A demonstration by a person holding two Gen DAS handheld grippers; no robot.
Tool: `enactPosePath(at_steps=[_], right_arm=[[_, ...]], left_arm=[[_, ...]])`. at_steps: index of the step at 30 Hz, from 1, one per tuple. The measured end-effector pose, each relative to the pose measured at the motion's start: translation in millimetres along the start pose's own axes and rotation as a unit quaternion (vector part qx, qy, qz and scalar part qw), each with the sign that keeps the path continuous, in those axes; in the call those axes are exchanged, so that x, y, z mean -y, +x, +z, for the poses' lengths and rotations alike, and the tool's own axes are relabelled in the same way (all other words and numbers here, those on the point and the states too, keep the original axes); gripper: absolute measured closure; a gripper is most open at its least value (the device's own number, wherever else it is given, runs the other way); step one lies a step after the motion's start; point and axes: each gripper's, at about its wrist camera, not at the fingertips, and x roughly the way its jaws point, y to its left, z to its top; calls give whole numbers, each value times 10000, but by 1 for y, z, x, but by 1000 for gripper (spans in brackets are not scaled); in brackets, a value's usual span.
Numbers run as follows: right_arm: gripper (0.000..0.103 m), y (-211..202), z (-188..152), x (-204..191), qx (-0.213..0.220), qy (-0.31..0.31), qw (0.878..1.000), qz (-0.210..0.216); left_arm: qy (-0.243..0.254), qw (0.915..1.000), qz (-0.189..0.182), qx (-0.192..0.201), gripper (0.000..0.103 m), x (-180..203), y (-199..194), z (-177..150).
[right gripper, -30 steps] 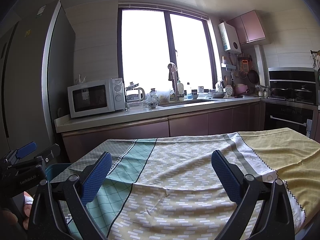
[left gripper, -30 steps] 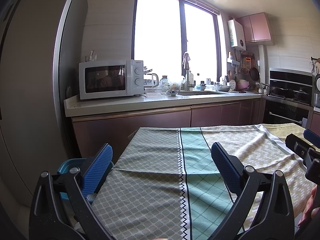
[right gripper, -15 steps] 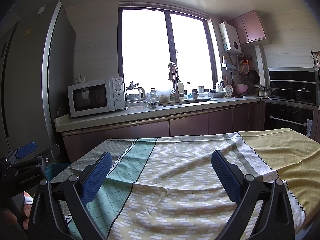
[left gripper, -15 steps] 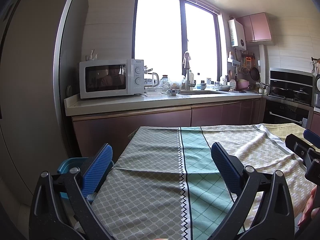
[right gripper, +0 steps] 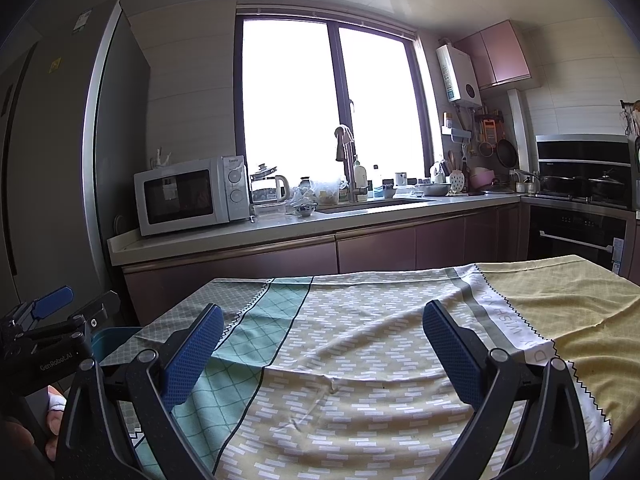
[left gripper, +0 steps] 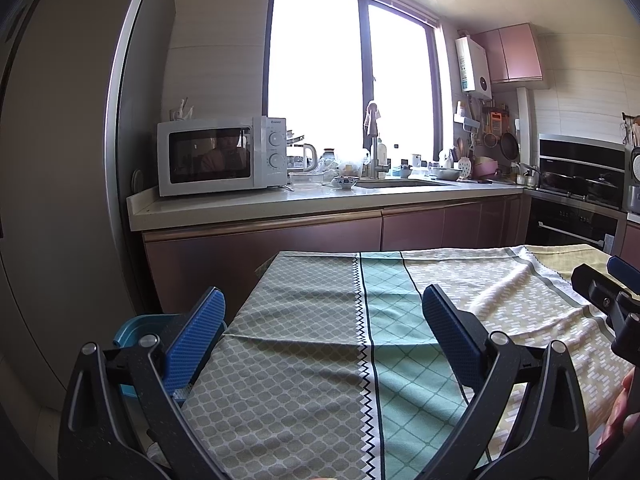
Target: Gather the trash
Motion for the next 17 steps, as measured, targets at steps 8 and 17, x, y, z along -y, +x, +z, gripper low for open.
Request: enactPosePath(at_steps=[8, 17], right_arm=[[7, 1, -1, 4, -21, 20, 10000, 15], [7, 24, 6, 52, -477, 105, 9984, -281]], left_arm=[[68, 9999, -49, -80, 6, 4, 4, -4], [-91, 9902, -93, -1392, 6, -3, 77, -4]])
